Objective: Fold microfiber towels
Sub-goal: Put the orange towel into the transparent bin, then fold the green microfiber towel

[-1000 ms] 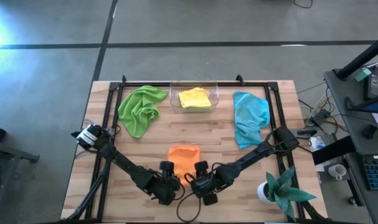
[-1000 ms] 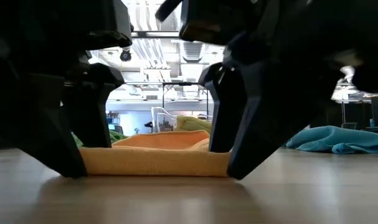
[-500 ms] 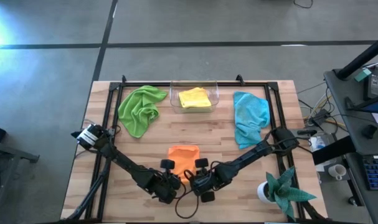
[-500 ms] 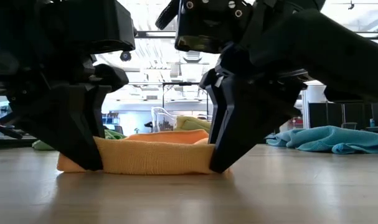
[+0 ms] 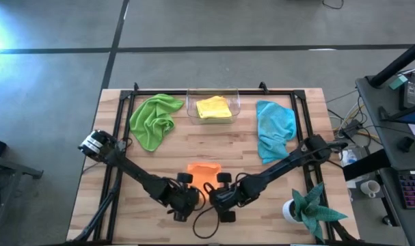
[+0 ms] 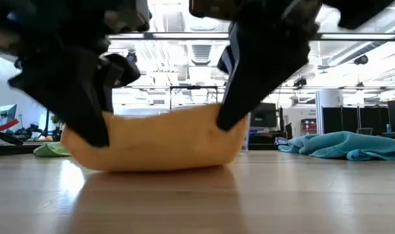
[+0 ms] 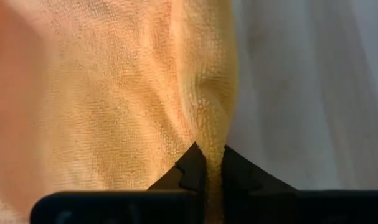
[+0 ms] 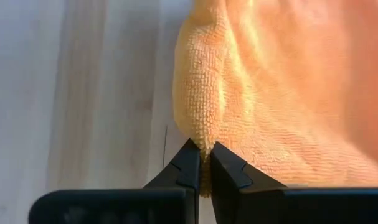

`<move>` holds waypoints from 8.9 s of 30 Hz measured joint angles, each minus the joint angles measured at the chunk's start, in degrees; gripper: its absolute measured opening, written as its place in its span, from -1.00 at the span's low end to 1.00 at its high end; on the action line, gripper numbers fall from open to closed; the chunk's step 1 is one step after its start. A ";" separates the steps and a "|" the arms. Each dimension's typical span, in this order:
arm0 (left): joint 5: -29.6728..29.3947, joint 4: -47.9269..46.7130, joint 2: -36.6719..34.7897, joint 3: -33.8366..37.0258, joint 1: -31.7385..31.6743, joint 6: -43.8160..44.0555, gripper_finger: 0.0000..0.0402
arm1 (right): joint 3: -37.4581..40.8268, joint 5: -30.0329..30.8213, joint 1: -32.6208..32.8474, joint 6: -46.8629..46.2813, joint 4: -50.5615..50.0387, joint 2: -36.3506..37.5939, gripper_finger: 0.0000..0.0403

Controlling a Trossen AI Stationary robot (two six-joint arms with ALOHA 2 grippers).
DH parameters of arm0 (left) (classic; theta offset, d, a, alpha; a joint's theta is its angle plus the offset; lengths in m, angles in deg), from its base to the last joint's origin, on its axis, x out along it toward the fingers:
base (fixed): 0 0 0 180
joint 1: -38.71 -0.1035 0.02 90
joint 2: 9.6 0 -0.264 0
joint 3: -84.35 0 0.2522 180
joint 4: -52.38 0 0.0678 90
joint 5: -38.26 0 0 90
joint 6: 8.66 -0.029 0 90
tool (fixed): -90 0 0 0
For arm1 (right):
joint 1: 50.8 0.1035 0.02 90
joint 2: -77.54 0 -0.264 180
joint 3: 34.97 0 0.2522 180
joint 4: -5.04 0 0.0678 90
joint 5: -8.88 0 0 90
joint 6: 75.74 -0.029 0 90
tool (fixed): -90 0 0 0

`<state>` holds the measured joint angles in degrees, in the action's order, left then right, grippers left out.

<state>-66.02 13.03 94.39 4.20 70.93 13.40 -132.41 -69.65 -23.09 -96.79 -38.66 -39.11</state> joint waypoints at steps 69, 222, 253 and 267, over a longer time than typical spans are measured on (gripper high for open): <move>-1.24 15.01 -17.65 -8.79 -56.43 -45.65 -0.94 | -12.55 1.44 -50.76 19.73 -2.69 19.75 -0.94; 27.44 -29.24 -14.44 -12.65 -67.27 -34.92 -0.35 | -12.39 -24.98 -58.57 29.41 -31.81 14.39 -0.38; 24.05 -30.97 -37.62 26.26 -53.28 3.08 -0.35 | -12.28 -25.00 -56.52 28.66 -28.84 14.39 -0.46; 16.88 -29.19 -32.47 29.16 -50.09 4.51 -0.35 | -12.28 -24.99 -56.53 27.47 -26.39 14.37 -0.49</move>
<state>-49.13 -16.16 61.92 33.36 20.85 17.91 -144.69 -94.65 -79.63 -69.33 -65.05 -24.74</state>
